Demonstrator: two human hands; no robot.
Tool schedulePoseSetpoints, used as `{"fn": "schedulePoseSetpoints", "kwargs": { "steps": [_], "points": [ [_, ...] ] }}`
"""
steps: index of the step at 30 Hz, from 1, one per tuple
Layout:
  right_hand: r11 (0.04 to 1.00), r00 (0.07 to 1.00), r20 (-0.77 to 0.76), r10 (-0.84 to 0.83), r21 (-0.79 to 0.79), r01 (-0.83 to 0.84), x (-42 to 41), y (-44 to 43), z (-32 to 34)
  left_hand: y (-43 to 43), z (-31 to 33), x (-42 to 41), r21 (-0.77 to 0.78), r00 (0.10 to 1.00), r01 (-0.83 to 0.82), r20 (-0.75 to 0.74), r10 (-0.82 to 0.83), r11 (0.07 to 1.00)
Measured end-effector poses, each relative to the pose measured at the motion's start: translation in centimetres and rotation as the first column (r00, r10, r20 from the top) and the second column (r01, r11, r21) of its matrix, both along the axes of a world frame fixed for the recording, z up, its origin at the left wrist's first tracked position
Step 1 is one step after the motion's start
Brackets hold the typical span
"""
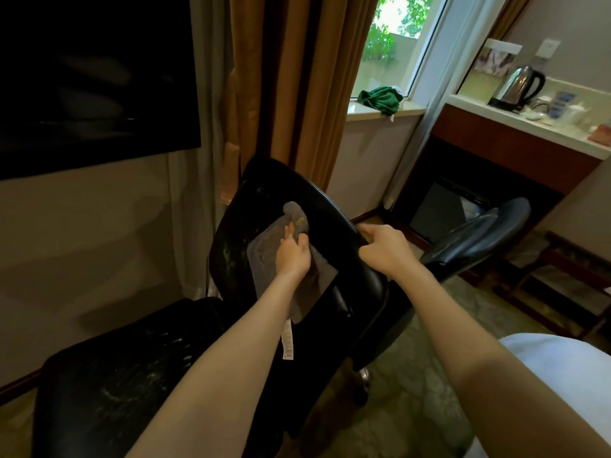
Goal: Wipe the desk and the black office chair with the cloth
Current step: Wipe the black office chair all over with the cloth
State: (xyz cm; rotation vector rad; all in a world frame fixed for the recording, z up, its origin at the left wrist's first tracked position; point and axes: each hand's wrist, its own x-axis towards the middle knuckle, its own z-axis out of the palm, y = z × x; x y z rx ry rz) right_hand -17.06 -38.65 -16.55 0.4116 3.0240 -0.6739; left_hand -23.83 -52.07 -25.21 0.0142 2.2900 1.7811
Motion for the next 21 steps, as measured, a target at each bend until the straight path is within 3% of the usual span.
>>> {"fn": "schedulePoseSetpoints", "kwargs": {
  "steps": [2,5,10,13,21],
  "points": [
    [0.989,0.994,-0.078,0.074,0.136,-0.063,-1.1,-1.2,0.1,-0.3,-0.2,0.6,0.106,0.997,-0.075,-0.025,0.078,0.991],
    [0.949,0.973,-0.144,0.181,0.285,-0.135,-3.3,-3.0,-0.4,0.0,-0.1,1.5,0.101,0.990,-0.086,-0.102,0.096,0.991],
    [0.889,0.955,-0.113,0.275,0.408,-0.207,-6.8,-4.1,-0.7,1.8,-0.9,1.1,0.040,0.981,0.054,-0.186,-0.045,0.998],
    [0.916,0.969,-0.074,0.234,0.351,-0.195,-8.8,-4.2,-0.9,1.9,-1.1,-0.7,-0.096,0.981,0.114,-0.149,-0.128,0.989],
    [0.996,0.989,-0.136,0.050,0.081,-0.040,-12.7,-3.2,-1.5,1.9,-1.0,-4.7,-0.178,0.992,0.003,-0.126,-0.026,0.984]
  ]
}}
